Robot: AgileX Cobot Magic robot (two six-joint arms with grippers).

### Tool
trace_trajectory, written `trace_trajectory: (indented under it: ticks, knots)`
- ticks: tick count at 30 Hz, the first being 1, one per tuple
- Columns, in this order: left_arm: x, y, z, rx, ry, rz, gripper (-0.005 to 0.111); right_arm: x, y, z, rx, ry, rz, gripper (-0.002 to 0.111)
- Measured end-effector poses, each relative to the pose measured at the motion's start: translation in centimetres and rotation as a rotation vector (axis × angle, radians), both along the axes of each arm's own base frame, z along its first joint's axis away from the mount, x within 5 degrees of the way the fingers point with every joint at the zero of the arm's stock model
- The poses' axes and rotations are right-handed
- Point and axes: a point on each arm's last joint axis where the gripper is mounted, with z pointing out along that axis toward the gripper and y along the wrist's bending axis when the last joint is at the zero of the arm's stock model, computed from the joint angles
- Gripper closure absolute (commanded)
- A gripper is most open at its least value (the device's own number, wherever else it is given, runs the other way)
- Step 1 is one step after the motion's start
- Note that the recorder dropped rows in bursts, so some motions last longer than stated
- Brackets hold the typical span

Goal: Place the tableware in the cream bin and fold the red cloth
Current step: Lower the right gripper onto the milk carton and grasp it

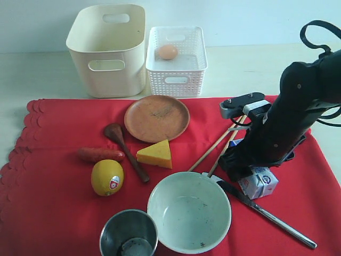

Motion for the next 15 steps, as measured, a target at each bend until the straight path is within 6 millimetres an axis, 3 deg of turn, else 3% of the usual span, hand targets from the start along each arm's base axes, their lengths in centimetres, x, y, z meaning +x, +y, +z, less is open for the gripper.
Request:
trace_trajectory:
  ticks: [6, 9, 15]
  knots:
    - [0.0, 0.0, 0.0, 0.000, 0.000, 0.000, 0.107, 0.1, 0.0, -0.1, 0.002, -0.007, -0.001, 0.093]
    - [0.0, 0.0, 0.0, 0.000, 0.000, 0.000, 0.107, 0.1, 0.0, 0.0, 0.001, -0.009, -0.001, 0.106]
    - [0.0, 0.0, 0.0, 0.000, 0.000, 0.000, 0.107, -0.3, -0.2, 1.4, 0.005, -0.027, 0.009, 0.108]
